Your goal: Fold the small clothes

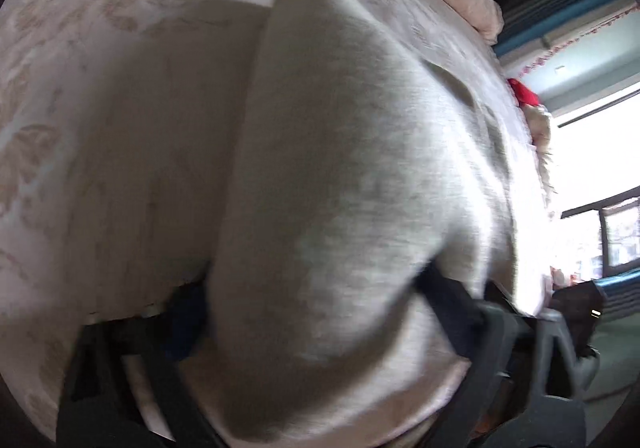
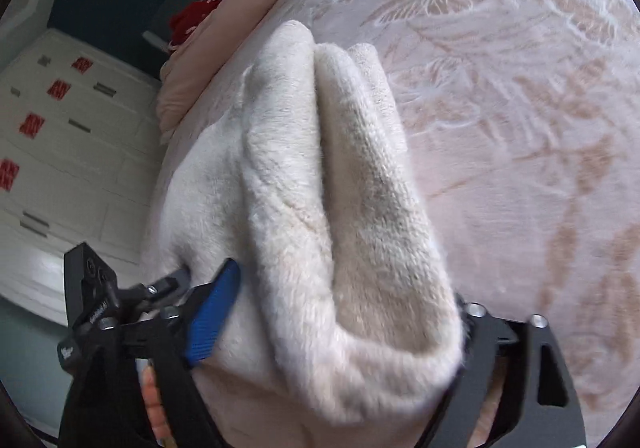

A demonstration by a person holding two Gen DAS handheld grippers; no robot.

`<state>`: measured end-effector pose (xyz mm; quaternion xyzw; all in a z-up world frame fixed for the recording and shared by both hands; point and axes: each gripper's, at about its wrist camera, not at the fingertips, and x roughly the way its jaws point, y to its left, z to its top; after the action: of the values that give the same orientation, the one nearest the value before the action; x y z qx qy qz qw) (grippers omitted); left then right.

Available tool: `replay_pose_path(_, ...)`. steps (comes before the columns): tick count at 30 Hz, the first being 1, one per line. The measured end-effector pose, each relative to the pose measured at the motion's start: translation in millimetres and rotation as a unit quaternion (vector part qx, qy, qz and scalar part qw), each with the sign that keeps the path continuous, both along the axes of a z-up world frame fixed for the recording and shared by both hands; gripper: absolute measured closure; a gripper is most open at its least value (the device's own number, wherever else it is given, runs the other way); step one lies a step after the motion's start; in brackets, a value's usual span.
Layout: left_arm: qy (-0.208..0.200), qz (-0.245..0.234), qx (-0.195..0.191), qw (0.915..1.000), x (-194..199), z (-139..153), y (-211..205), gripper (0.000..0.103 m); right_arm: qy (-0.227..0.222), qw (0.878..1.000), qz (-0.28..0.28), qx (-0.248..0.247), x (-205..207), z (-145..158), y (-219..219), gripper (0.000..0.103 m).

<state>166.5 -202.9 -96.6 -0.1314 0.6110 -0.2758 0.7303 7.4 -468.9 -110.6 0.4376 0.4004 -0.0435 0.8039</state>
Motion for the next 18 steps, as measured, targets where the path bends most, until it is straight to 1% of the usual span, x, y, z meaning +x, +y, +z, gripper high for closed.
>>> replay_pose_path(1, 0.005, 0.001, 0.002, 1.0000, 2, 4, -1, 0.037, -0.005, 1.000, 0.000, 0.017, 4, -2, -2, 0.059)
replay_pose_path(2, 0.006, -0.003, 0.001, 1.0000, 2, 11, -1, 0.044, -0.018, 0.999, -0.010, 0.043, 3, 0, -4, 0.064)
replay_pose_path(3, 0.002, -0.009, -0.003, 1.0000, 1, 18, -1, 0.054, -0.025, 0.999, -0.015, 0.044, 3, 7, -4, 0.067)
replay_pose_path(4, -0.011, -0.019, -0.008, 0.9997, -2, 32, -1, 0.058, -0.038, 0.999, -0.013, 0.026, 1, 23, 0, 0.068)
replay_pose_path(5, -0.022, -0.025, -0.009, 0.9994, -5, 42, -1, 0.059, -0.048, 0.999, -0.012, 0.013, 0, 36, 3, 0.068)
replay_pose_path(7, -0.067, -0.043, -0.014, 0.9967, -18, 80, 2, 0.060, -0.075, 0.997, -0.009, -0.003, -6, 67, 13, 0.068)
replay_pose_path(8, -0.078, -0.048, -0.019, 0.9956, -22, 92, 5, 0.060, -0.090, 0.996, -0.007, -0.019, -12, 89, 20, 0.068)
replay_pose_path(9, -0.088, -0.053, -0.032, 0.9942, -28, 108, 10, 0.061, -0.105, 0.994, -0.005, -0.037, -19, 111, 26, 0.068)
replay_pose_path(10, -0.095, -0.057, -0.046, 0.9928, -34, 123, 17, 0.061, -0.116, 0.992, -0.004, -0.045, -25, 126, 31, 0.068)
replay_pose_path(12, -0.112, -0.066, -0.080, 0.9883, -51, 157, 33, 0.061, -0.147, 0.987, 0.001, -0.068, -43, 169, 45, 0.068)
replay_pose_path(13, -0.121, -0.070, -0.092, 0.9859, -57, 173, 41, 0.061, -0.158, 0.984, 0.003, -0.077, -49, 184, 49, 0.068)
replay_pose_path(15, -0.154, -0.082, -0.121, 0.9773, -74, 211, 55, 0.061, -0.192, 0.976, 0.008, -0.106, -67, 225, 60, 0.068)
replay_pose_path(16, -0.173, -0.085, -0.131, 0.9724, -78, 229, 58, 0.061, -0.217, 0.968, 0.010, -0.126, -74, 249, 71, 0.068)
replay_pose_path(17, -0.201, -0.088, -0.145, 0.9649, -86, 252, 67, 0.061, -0.232, 0.963, 0.012, -0.137, -81, 262, 75, 0.068)
replay_pose_path(18, -0.227, -0.088, -0.156, 0.9572, -91, 271, 77, 0.060, -0.263, 0.952, 0.016, -0.154, -86, 286, 86, 0.068)
